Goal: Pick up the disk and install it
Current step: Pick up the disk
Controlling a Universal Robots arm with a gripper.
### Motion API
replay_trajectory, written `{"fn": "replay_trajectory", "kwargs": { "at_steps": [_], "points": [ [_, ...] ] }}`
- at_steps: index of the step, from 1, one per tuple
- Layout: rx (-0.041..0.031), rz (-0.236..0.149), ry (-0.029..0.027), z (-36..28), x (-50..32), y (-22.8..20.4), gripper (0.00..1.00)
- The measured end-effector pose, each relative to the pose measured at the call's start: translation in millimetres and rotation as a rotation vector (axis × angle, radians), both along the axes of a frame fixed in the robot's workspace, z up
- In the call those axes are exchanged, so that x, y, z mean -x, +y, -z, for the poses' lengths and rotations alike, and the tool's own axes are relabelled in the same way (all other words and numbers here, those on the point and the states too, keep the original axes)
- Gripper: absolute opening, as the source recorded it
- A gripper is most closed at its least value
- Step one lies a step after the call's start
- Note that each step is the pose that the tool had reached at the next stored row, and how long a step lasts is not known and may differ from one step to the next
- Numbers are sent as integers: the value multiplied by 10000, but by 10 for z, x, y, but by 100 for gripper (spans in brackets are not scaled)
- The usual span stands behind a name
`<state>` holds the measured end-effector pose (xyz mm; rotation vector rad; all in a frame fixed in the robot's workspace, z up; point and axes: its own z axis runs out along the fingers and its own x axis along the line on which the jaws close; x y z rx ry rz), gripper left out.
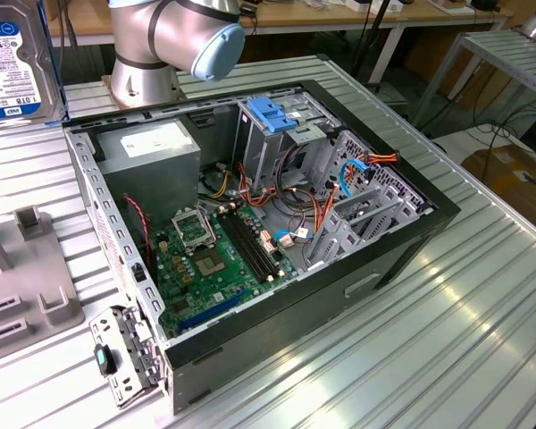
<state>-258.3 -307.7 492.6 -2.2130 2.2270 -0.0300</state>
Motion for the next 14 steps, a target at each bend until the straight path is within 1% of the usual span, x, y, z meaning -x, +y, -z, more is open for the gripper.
{"fn": "replay_trajectory", "kwargs": {
  "at_steps": [5,14],
  "points": [
    [0,-1,1,0,-17,0,35],
    [0,0,1,0,-167,0,35]
  ]
}}
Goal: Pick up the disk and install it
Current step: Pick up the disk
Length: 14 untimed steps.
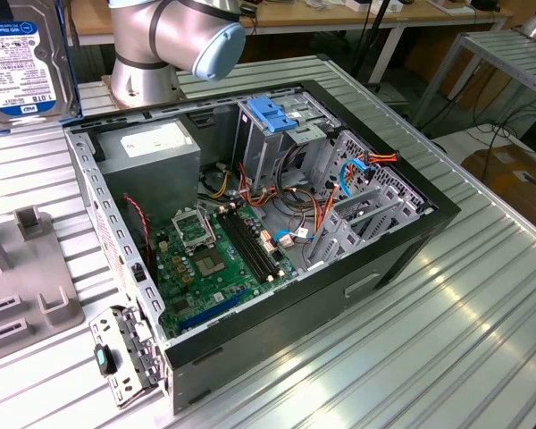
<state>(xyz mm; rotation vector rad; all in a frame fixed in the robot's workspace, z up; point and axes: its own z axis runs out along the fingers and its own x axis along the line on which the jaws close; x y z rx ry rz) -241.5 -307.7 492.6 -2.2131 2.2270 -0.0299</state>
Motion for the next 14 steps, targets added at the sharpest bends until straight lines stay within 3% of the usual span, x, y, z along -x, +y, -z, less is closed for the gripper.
{"fn": "replay_trajectory", "kwargs": {
  "at_steps": [14],
  "points": [
    [0,1,-1,0,-53,0,35]
  ]
}}
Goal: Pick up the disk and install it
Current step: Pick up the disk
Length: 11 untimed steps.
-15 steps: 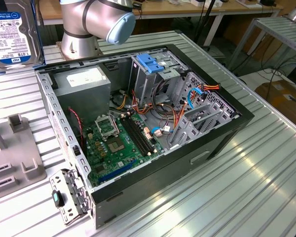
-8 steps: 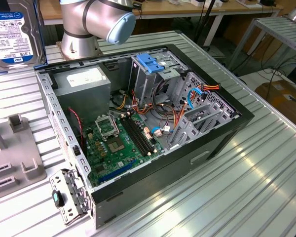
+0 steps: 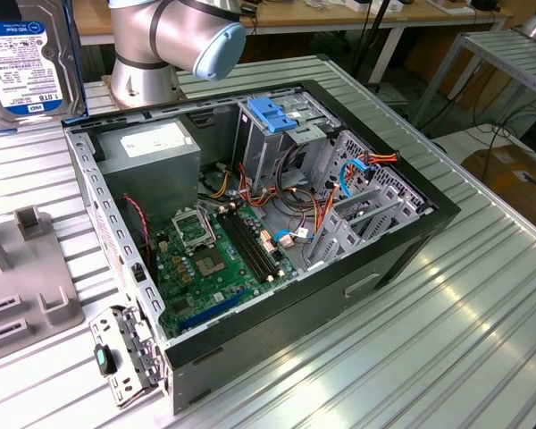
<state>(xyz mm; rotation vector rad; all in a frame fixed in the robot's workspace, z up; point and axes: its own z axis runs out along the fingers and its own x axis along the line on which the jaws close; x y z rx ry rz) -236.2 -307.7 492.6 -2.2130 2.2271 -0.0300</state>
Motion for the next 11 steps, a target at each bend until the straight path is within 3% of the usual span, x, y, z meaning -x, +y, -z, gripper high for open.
{"fn": "replay_trajectory", "kwargs": {
  "at_steps": [11],
  "points": [
    [0,0,0,0,-67,0,35]
  ]
}}
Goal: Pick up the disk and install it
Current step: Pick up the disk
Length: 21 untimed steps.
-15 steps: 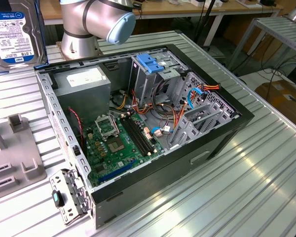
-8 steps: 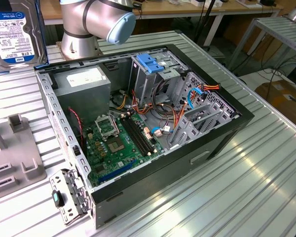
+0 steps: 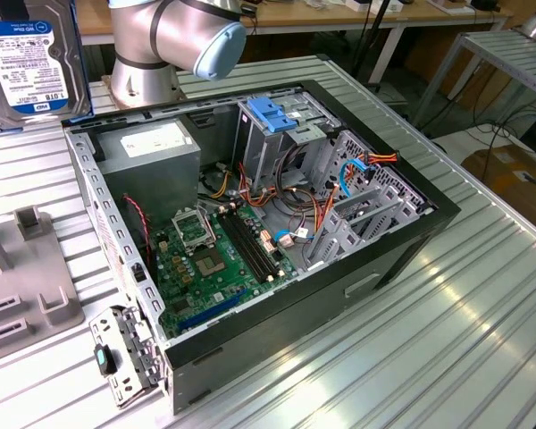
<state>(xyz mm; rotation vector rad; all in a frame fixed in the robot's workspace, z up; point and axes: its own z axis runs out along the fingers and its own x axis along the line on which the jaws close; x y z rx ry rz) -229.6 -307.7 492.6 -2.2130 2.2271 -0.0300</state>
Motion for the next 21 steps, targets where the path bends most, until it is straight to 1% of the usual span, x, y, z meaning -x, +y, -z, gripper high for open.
{"fn": "replay_trajectory", "kwargs": {
  "at_steps": [13,18,21],
  "points": [
    [0,-2,1,0,-25,0,35],
    [0,0,0,0,-88,0,35],
    [0,0,1,0,-156,0,35]
  ]
}}
